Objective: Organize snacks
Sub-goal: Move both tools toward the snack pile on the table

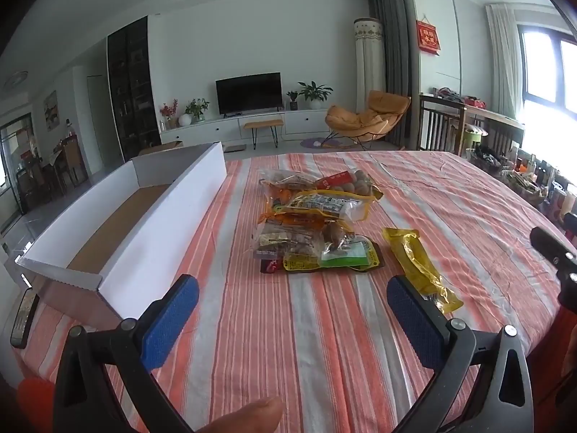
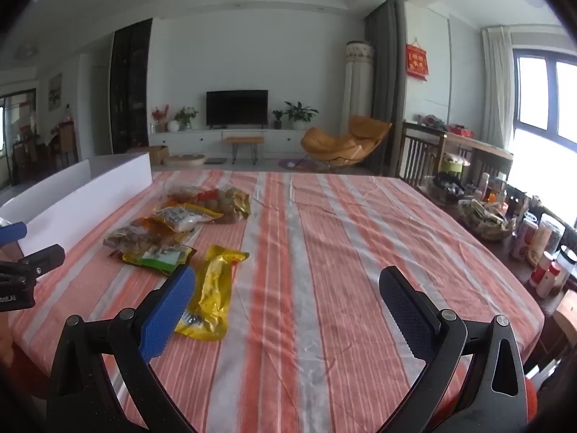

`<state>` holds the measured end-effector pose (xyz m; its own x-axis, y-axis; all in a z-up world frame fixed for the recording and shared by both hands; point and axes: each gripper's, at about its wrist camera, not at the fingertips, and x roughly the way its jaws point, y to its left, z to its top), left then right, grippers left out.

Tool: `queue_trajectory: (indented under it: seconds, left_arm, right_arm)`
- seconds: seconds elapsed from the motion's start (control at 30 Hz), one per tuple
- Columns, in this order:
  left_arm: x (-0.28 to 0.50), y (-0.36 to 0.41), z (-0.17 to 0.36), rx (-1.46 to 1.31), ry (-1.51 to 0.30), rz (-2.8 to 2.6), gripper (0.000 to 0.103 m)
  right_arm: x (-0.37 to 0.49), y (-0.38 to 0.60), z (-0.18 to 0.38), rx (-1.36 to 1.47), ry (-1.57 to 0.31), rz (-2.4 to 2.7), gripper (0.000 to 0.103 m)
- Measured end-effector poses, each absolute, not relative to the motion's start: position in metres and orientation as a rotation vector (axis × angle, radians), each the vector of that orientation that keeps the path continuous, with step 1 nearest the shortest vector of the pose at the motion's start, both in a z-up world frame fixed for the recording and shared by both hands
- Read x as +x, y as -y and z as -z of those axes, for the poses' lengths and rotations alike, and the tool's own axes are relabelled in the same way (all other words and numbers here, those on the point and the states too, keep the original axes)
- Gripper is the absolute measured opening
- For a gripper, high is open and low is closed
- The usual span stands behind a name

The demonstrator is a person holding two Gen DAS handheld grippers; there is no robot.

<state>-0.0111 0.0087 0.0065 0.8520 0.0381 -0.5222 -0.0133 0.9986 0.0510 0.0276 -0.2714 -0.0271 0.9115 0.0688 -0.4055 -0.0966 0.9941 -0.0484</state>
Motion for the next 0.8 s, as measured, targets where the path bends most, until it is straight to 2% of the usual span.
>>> queue_trajectory:
  seconds: [0.5,0.8]
  left_arm:
    - [-0.016,-0.011,-0.01,0.05,-0.517,-0.046,0.103]
    - [-0.023,-0.017,-0.006,0.049,-0.55,-0.047,0.103]
  right_arm:
    - [0.004,0.263,0.015,-0.093,-0.235,-0.042,0.103]
    - [0.015,0.254,0.023,-0.095,-0.359,-0.154,0.103]
